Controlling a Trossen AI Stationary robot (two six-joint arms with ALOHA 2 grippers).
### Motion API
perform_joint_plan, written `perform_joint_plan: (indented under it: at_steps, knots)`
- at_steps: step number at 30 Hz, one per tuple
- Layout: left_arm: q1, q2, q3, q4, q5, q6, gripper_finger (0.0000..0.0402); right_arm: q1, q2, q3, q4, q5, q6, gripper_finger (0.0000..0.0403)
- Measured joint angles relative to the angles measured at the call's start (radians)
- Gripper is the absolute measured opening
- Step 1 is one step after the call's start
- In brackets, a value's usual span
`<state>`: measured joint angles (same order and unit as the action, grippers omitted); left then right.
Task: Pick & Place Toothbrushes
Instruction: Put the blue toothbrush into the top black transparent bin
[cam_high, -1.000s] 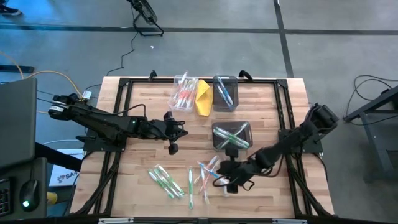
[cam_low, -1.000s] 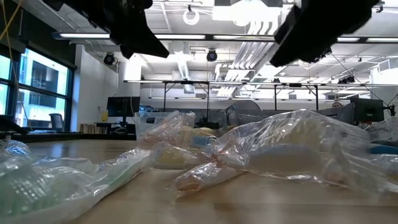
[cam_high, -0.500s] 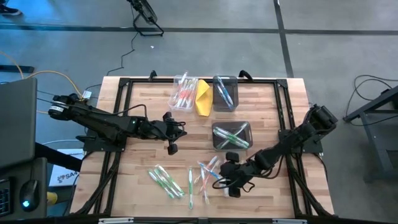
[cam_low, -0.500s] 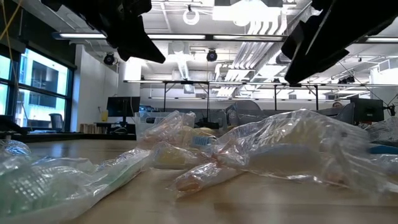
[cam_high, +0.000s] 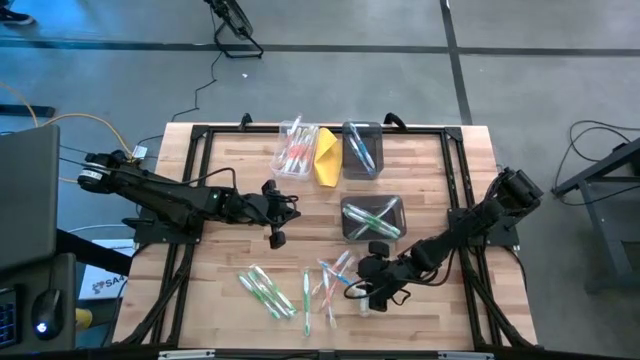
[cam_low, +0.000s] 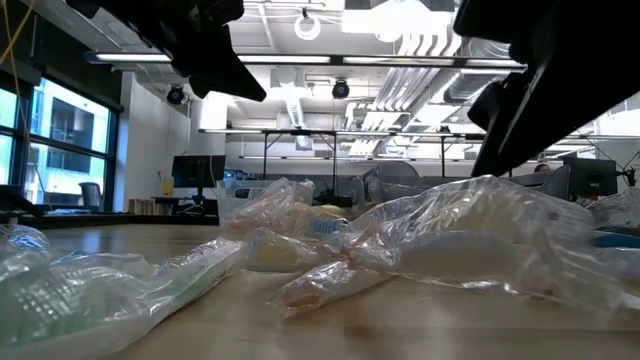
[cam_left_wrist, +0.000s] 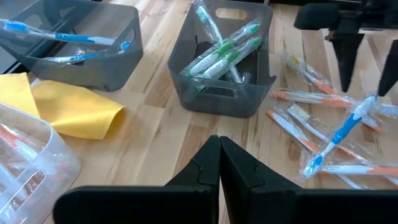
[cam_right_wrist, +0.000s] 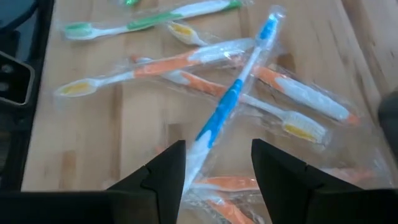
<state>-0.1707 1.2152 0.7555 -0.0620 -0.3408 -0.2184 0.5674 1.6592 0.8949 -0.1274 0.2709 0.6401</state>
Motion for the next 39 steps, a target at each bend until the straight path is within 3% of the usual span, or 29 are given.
perform_joint_plan:
  at_steps: [8,17,24,39]
  knots:
    - [0.0,0.0,0.0,0.0,0.0,0.0,0.0,0.0,0.002,-0.015,0.028,0.018,0.019,0.0176]
    - [0.0,0.0,0.0,-0.001,0.0,0.0,0.0,0.0,0.157,-0.015,0.162,0.015,0.019,0.0176]
    - [0.0,0.0,0.001,-0.008,0.0,0.0,0.0,0.0,0.18,-0.015,0.17,0.01,0.044,0.0172]
    - [0.0,0.0,0.001,-0.01,0.0,0.001,0.0,0.002,0.17,-0.014,0.17,-0.019,0.012,0.0023]
